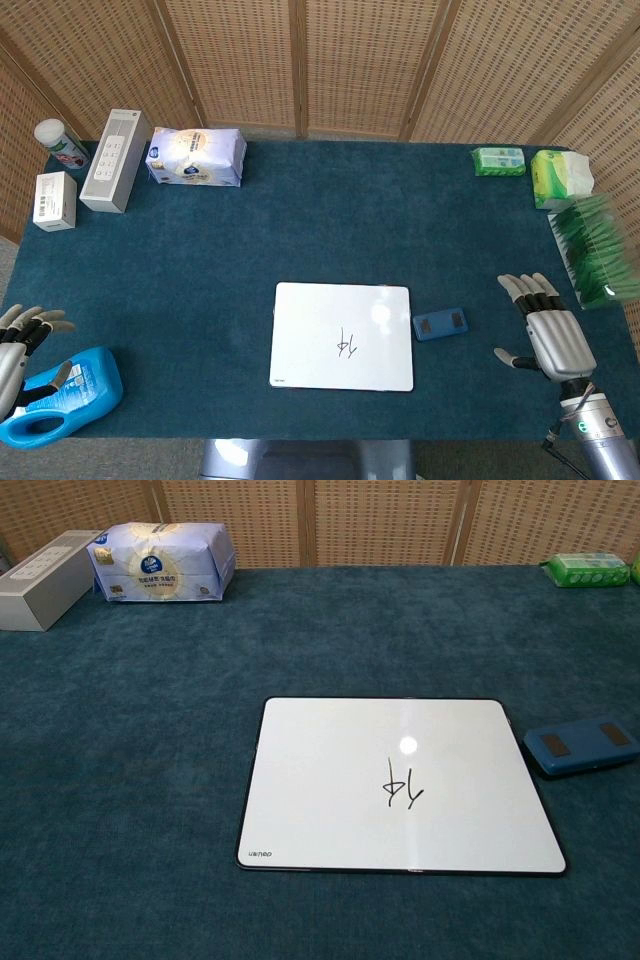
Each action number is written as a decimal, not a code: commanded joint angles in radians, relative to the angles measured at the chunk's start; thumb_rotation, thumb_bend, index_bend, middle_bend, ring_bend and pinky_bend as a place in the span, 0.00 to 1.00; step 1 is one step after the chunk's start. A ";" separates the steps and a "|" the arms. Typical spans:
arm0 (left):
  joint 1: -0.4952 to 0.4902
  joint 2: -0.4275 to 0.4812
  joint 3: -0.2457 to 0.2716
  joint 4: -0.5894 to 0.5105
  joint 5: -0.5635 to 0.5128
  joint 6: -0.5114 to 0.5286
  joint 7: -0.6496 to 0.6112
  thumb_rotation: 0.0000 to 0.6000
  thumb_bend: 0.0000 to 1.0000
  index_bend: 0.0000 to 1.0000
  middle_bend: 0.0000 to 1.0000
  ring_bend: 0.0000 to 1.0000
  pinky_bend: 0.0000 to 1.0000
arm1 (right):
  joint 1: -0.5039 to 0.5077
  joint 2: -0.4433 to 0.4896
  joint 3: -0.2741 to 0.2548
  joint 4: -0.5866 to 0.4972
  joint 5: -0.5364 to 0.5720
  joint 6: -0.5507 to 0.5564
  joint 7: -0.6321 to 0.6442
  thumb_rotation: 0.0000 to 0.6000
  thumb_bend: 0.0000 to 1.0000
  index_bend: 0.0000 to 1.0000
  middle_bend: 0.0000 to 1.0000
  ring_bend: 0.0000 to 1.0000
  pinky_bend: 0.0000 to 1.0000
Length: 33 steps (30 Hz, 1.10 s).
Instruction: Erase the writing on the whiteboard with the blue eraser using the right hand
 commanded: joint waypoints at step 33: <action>-0.038 0.025 -0.015 -0.080 0.034 -0.027 0.071 1.00 0.43 0.33 0.25 0.16 0.04 | 0.200 -0.148 0.034 0.212 0.071 -0.330 0.009 1.00 0.15 0.21 0.11 0.00 0.00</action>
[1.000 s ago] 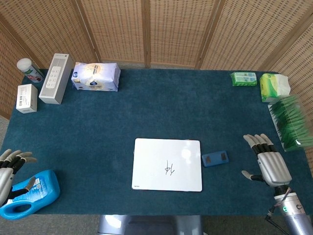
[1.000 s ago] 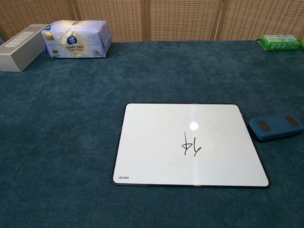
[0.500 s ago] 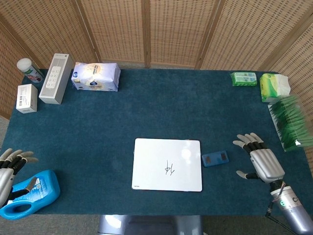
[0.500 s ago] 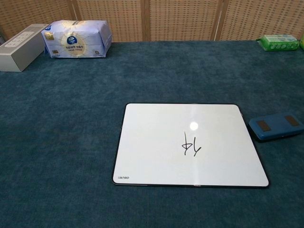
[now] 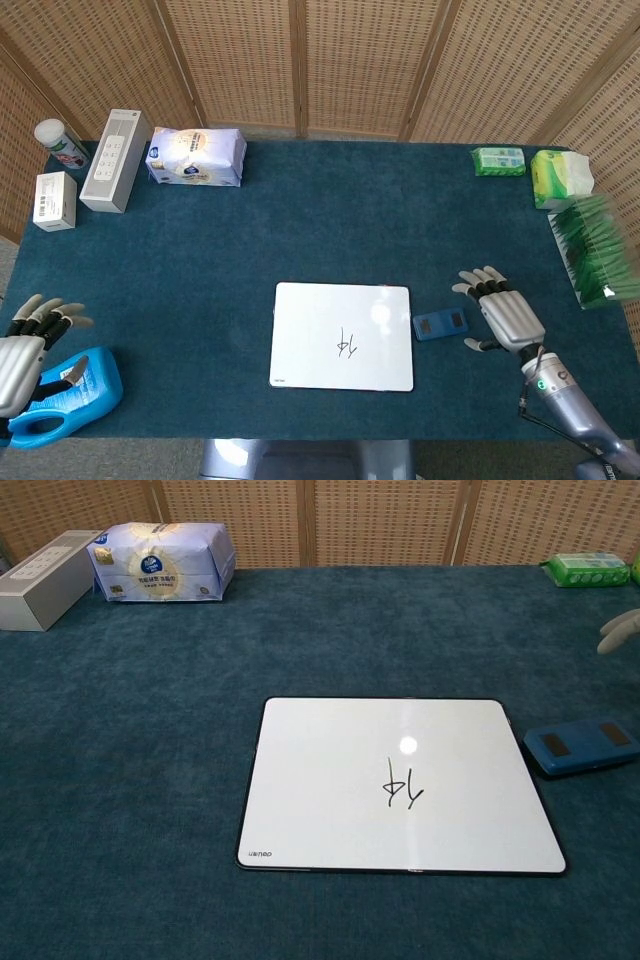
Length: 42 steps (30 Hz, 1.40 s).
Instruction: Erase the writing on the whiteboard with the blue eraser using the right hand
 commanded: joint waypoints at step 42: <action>-0.019 -0.026 -0.002 0.073 -0.040 -0.027 -0.059 1.00 0.43 0.34 0.25 0.16 0.04 | 0.103 -0.143 -0.015 0.132 0.142 -0.164 -0.156 1.00 0.15 0.34 0.12 0.00 0.00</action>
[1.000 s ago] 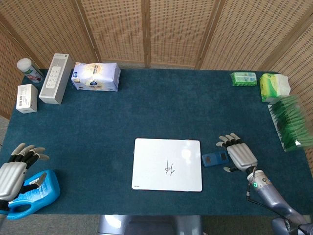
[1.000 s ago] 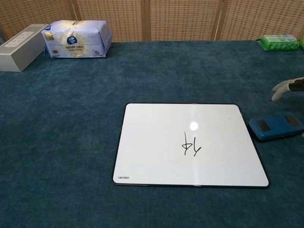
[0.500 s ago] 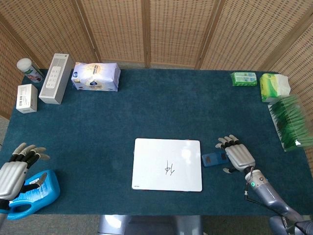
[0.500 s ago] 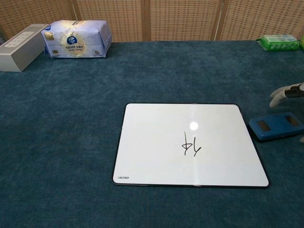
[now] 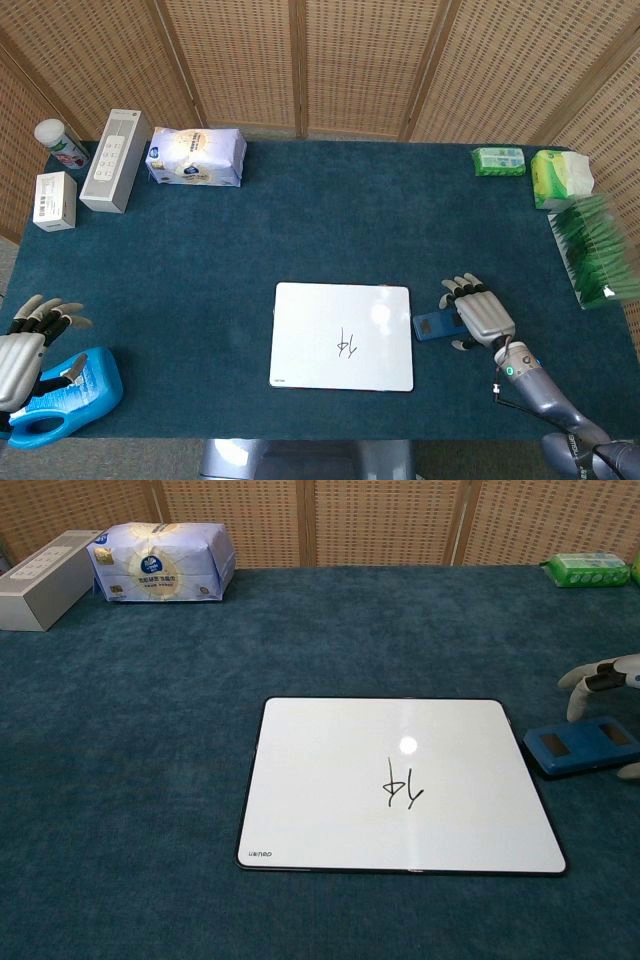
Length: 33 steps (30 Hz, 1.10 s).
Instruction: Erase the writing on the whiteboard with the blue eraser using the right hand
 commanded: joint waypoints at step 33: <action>-0.001 0.000 -0.002 0.018 0.013 0.012 -0.022 1.00 0.43 0.32 0.25 0.16 0.04 | 0.025 0.103 0.055 -0.225 0.032 0.059 0.017 1.00 0.18 0.74 0.29 0.15 0.07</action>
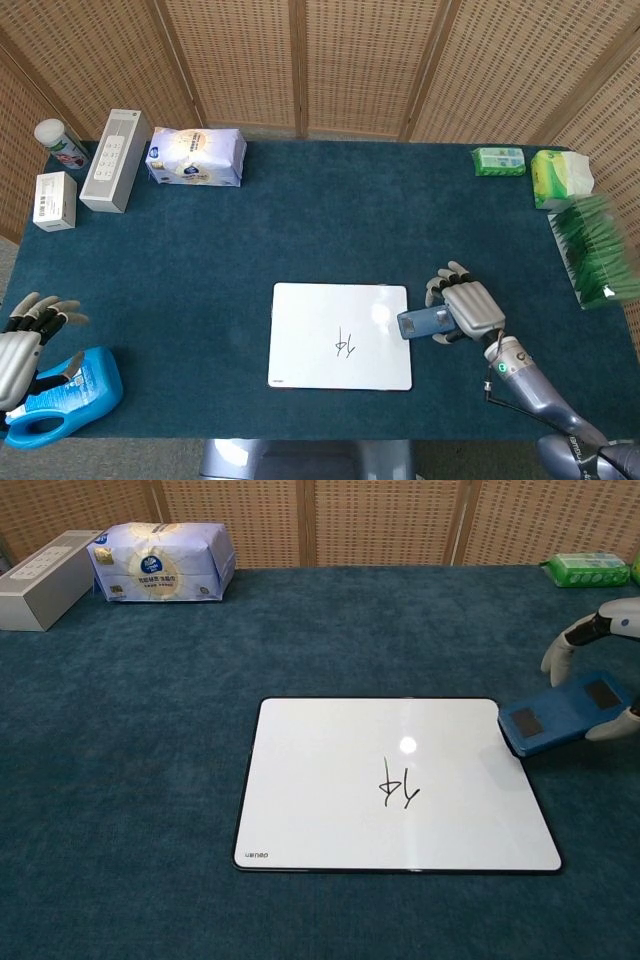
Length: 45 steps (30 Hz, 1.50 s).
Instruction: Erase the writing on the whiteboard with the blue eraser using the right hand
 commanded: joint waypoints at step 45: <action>-0.004 0.015 -0.007 0.001 -0.012 0.002 -0.011 1.00 0.43 0.31 0.25 0.16 0.04 | 0.165 -0.308 0.020 0.007 -0.021 -0.122 0.096 1.00 0.16 0.73 0.29 0.00 0.00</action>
